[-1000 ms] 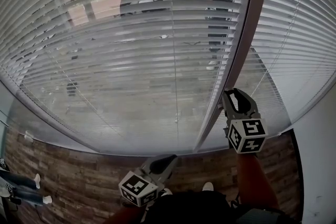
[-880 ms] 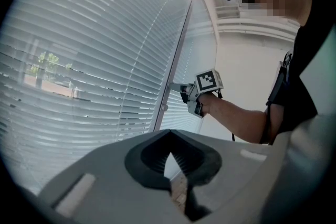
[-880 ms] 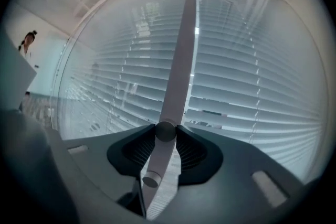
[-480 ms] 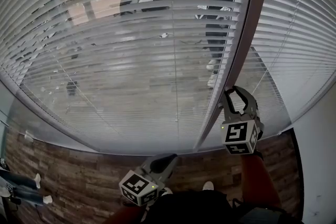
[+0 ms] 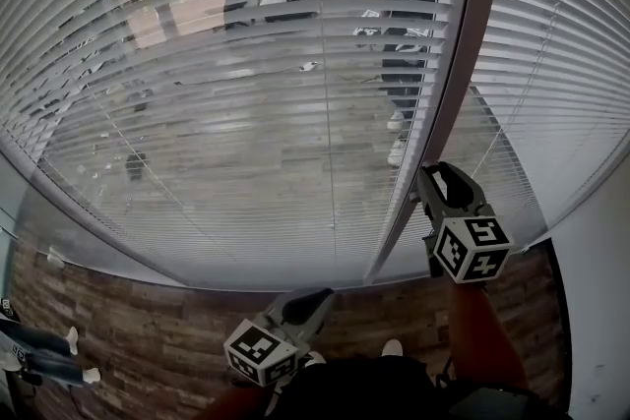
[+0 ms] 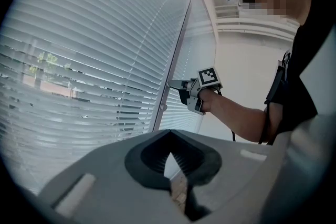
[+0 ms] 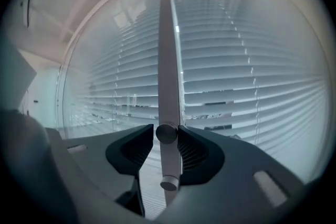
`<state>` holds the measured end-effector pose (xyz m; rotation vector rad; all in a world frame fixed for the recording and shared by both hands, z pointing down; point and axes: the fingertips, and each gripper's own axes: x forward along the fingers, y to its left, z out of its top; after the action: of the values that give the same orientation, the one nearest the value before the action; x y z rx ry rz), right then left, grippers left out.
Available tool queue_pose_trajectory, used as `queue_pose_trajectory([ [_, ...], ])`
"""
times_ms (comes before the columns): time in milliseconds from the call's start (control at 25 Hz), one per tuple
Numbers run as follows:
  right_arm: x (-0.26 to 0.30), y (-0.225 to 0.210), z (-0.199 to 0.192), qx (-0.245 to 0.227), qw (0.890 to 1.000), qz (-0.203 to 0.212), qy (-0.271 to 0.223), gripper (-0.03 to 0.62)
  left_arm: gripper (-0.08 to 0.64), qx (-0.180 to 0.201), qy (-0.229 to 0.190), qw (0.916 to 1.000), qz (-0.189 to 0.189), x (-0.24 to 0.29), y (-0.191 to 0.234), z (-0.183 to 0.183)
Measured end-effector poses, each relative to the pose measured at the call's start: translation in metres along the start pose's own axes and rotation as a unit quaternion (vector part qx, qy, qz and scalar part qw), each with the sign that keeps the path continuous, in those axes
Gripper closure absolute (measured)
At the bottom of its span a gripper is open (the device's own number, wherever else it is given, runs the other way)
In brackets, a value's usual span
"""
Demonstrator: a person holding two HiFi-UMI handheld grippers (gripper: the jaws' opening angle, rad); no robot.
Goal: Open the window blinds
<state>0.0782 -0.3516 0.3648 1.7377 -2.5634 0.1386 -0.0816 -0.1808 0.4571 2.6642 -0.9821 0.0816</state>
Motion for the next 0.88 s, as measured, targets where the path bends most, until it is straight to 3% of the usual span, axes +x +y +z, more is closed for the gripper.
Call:
queue_pose_trajectory([
  [80, 0.002, -0.002, -0.001, 0.028, 1.000, 0.003, -0.001, 0.425, 0.558, 0.002, 0.003, 1.0000, 0.002, 0.000, 0.001, 0.000],
  [200, 0.005, -0.003, -0.003, 0.017, 1.000, -0.006, 0.000, 0.437, 0.558, 0.001, 0.006, 1.0000, -0.003, 0.000, 0.003, -0.008],
  [320, 0.005, -0.002, -0.003, -0.019, 1.000, -0.014, 0.005, 0.439, 0.558, 0.003, 0.004, 1.0000, -0.002, -0.002, 0.004, -0.008],
  [440, 0.006, -0.001, -0.003, -0.087, 0.996, -0.027, 0.014, 0.440, 0.558, -0.003, -0.001, 1.0000, -0.001, 0.000, 0.005, -0.006],
  [600, 0.007, 0.002, -0.005, -0.194, 0.979, -0.048, 0.027, 0.442, 0.558, 0.000, 0.000, 1.0000, -0.004, 0.002, 0.004, -0.012],
  [720, 0.007, 0.004, -0.008, -0.278, 0.957, -0.068, 0.039, 0.445, 0.558, 0.001, 0.000, 1.0000, 0.002, 0.003, 0.006, -0.009],
  [880, 0.008, 0.003, -0.011, -0.338, 0.936, -0.085, 0.051, 0.445, 0.558, 0.000, -0.003, 1.0000, 0.006, 0.002, 0.009, -0.006],
])
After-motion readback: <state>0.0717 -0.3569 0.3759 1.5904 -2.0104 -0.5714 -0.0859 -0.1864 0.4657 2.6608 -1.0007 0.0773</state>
